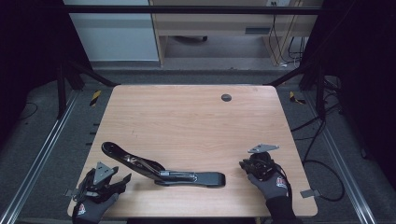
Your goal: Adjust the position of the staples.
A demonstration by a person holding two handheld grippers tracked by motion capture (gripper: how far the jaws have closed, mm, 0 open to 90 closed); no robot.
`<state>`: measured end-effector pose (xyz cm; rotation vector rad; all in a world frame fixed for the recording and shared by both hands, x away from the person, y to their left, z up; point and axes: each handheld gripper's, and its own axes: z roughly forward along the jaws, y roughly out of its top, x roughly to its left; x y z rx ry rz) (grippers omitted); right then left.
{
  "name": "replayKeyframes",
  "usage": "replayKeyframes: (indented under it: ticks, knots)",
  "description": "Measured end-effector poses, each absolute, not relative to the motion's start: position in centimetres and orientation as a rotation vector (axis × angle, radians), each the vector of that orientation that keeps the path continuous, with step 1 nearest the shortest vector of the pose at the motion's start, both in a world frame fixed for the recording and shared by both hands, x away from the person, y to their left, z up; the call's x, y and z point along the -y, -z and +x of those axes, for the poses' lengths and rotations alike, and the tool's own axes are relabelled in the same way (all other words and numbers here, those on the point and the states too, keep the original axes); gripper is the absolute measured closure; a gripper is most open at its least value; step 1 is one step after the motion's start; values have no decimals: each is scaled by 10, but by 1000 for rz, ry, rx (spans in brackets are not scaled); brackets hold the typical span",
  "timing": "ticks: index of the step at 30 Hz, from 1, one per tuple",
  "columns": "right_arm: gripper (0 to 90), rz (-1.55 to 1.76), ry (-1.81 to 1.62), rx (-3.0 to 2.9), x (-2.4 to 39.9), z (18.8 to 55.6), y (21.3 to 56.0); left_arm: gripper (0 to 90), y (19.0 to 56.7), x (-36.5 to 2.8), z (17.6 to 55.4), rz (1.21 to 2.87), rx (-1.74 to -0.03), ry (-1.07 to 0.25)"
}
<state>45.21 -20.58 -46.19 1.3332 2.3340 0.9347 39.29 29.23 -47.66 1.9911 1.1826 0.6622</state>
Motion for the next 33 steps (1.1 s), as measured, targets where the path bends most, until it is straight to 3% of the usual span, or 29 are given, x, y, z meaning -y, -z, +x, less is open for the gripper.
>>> replayKeyframes:
  ticks: [33]
  knots:
    - [784,907,-1207,-2483,161,445,420,410,477,-293,394,1998,-1187,-661]
